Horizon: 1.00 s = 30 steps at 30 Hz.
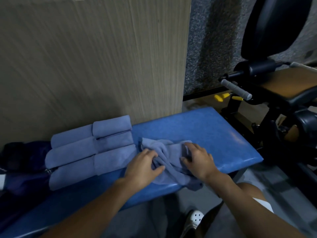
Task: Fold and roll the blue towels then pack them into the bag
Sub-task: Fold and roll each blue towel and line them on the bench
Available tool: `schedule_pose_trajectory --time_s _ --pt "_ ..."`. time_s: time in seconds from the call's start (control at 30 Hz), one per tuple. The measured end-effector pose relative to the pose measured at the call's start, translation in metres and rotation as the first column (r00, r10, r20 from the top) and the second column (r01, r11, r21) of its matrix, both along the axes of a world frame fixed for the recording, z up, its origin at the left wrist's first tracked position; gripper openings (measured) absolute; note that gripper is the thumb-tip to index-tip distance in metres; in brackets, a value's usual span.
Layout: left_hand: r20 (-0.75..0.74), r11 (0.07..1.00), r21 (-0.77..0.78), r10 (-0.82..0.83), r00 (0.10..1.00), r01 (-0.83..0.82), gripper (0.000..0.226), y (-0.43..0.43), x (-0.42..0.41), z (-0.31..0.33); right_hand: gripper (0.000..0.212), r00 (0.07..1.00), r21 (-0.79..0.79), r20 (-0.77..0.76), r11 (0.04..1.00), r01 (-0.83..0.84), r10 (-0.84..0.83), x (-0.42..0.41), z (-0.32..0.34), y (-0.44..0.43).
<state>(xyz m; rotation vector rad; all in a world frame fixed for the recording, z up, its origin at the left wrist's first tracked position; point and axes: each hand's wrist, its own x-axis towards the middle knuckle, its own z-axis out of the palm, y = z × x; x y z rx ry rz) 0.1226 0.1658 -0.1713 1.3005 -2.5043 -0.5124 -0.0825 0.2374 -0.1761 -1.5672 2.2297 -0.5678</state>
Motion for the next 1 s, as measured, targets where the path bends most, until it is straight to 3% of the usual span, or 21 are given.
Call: schedule_pose_trajectory --time_s 0.07,0.13,0.17,0.27,0.4,0.53,0.67,0.73,0.83,0.93,1.0 --pt "0.091 0.997 -0.019 -0.072 0.993 0.074 0.055 0.003 0.001 -0.002 0.061 0.999 0.041 0.032 0.999 -0.015 0.014 -0.002 -0.003 -0.005" --pt "0.145 0.996 -0.012 -0.083 0.986 0.086 0.064 0.001 -0.003 -0.005 0.033 0.999 0.019 0.038 1.0 -0.005 0.004 -0.002 -0.004 -0.009" --pt "0.185 0.995 -0.02 -0.088 0.979 0.094 0.062 0.0 -0.006 -0.006 0.018 1.0 -0.011 0.024 1.0 0.009 -0.008 -0.003 -0.004 -0.01" --pt "0.211 0.997 -0.033 -0.056 0.976 0.064 0.037 -0.007 -0.014 -0.01 0.008 0.987 -0.12 0.121 0.986 0.118 -0.104 -0.007 -0.003 -0.011" --pt "0.09 0.999 -0.039 -0.003 0.996 0.007 0.006 -0.015 -0.019 -0.01 0.014 0.873 -0.099 0.396 0.932 0.349 -0.284 -0.018 0.008 -0.011" --pt "-0.02 0.997 -0.07 -0.028 0.999 0.027 0.01 -0.018 -0.022 -0.004 0.02 0.722 -0.035 0.606 0.895 0.444 -0.334 -0.024 0.013 -0.015" --pt "-0.202 0.981 -0.195 -0.059 0.978 0.019 0.007 -0.023 -0.026 0.013 0.023 0.627 -0.193 0.739 0.814 0.548 -0.246 -0.023 0.024 -0.017" --pt "-0.315 0.975 -0.22 -0.028 0.949 -0.044 0.008 -0.028 -0.028 0.025 0.018 0.614 -0.276 0.758 0.743 0.609 -0.221 -0.027 0.034 -0.017" --pt "-0.387 0.968 -0.23 -0.001 0.922 -0.096 0.01 -0.038 -0.027 0.039 0.006 0.632 -0.28 0.73 0.729 0.625 -0.261 -0.036 0.042 -0.012" --pt "-0.431 0.964 -0.254 -0.039 0.902 -0.08 0.013 -0.043 -0.026 0.049 0.025 0.64 -0.257 0.734 0.78 0.571 -0.228 -0.04 0.051 -0.01" --pt "-0.464 0.962 -0.27 -0.086 0.882 -0.048 0.014 -0.044 -0.03 0.058 0.036 0.66 -0.296 0.741 0.824 0.483 -0.121 -0.035 0.058 -0.009"
